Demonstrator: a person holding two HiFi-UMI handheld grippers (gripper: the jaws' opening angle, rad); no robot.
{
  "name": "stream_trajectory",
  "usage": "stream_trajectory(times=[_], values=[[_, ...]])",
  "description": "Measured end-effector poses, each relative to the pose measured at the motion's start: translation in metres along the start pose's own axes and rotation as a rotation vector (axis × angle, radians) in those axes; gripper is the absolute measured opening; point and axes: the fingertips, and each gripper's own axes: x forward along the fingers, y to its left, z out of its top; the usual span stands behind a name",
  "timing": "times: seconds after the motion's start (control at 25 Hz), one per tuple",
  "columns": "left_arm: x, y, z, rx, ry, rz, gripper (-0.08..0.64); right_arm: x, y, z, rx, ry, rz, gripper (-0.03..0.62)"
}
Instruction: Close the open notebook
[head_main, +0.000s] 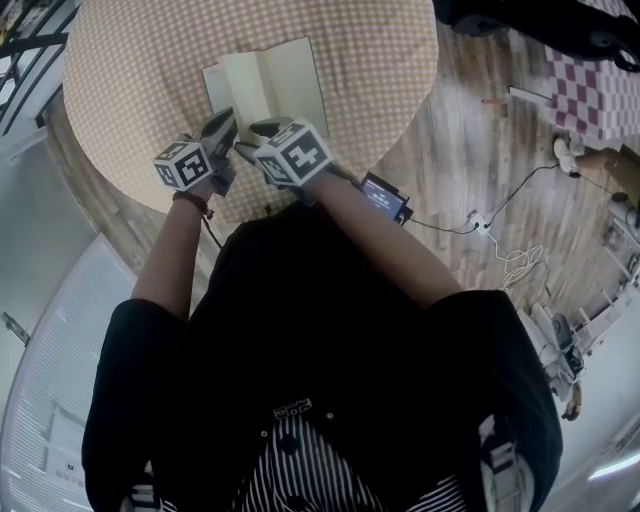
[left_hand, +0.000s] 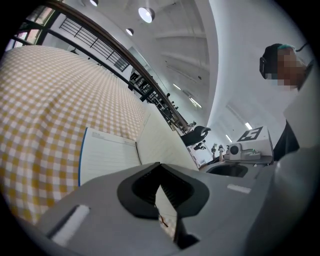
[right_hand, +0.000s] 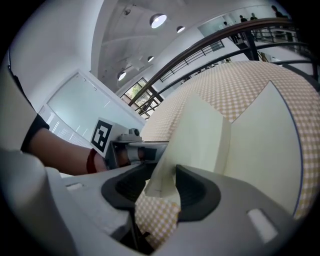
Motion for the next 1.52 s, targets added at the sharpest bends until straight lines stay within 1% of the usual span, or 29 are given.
stream_trajectory(times=[0.2, 0.32, 0.44, 0.68, 0.76, 0.92, 0.96, 1.04, 1.16, 1.2, 1.24, 1.28, 1.32, 1.44, 1.52], values=[[-0.013, 0.010, -0.002, -0.027, -0.025, 0.020, 0.002, 0.009, 0.018, -0.001, -0.021, 0.014, 0.007, 0.181], [-0.020, 0.012, -0.003, -0.057, -0.050, 0.030, 0.003, 0.009, 0.024, -0.003, -0.039, 0.018, -0.007, 0.181], [-0.028, 0.012, 0.000, -0.054, -0.063, 0.043, 0.003, 0.012, 0.031, -0.005, -0.061, 0.020, -0.021, 0.181], [-0.033, 0.011, -0.002, -0.077, -0.093, 0.044, 0.003, 0.010, 0.037, -0.012, -0.055, 0.023, -0.029, 0.180], [-0.039, 0.012, -0.005, -0.079, -0.091, 0.071, 0.003, 0.008, 0.041, -0.014, -0.057, 0.021, -0.034, 0.179], [-0.062, 0.028, -0.014, -0.081, -0.075, 0.182, 0.003, 0.002, 0.052, -0.016, -0.071, 0.011, -0.046, 0.172], [-0.069, 0.030, -0.015, -0.090, -0.076, 0.194, 0.003, 0.001, 0.055, -0.016, -0.076, 0.005, -0.050, 0.161], [-0.084, 0.029, -0.018, -0.107, -0.088, 0.187, 0.003, 0.000, 0.064, -0.016, -0.088, -0.008, -0.058, 0.141], [-0.108, 0.024, -0.019, -0.076, -0.094, 0.189, 0.003, 0.002, 0.082, -0.019, -0.111, -0.022, -0.059, 0.103], [-0.115, 0.022, -0.022, -0.061, -0.092, 0.191, 0.003, 0.002, 0.088, -0.021, -0.119, -0.027, -0.059, 0.069], [-0.122, 0.019, -0.025, -0.052, -0.093, 0.185, 0.003, 0.003, 0.093, -0.024, -0.125, -0.029, -0.059, 0.021], [-0.127, 0.016, -0.029, -0.052, -0.099, 0.174, 0.003, 0.003, 0.098, -0.026, -0.132, -0.030, -0.060, 0.003], [-0.132, 0.013, -0.031, -0.056, -0.106, 0.160, 0.003, 0.003, 0.103, -0.028, -0.139, -0.029, -0.063, 0.003], [-0.139, 0.002, -0.036, -0.103, -0.137, 0.117, 0.003, 0.001, 0.107, -0.032, -0.158, -0.024, -0.073, 0.003], [-0.143, -0.004, -0.032, -0.164, -0.203, 0.071, 0.003, 0.000, 0.109, -0.035, -0.170, -0.022, -0.084, 0.003]])
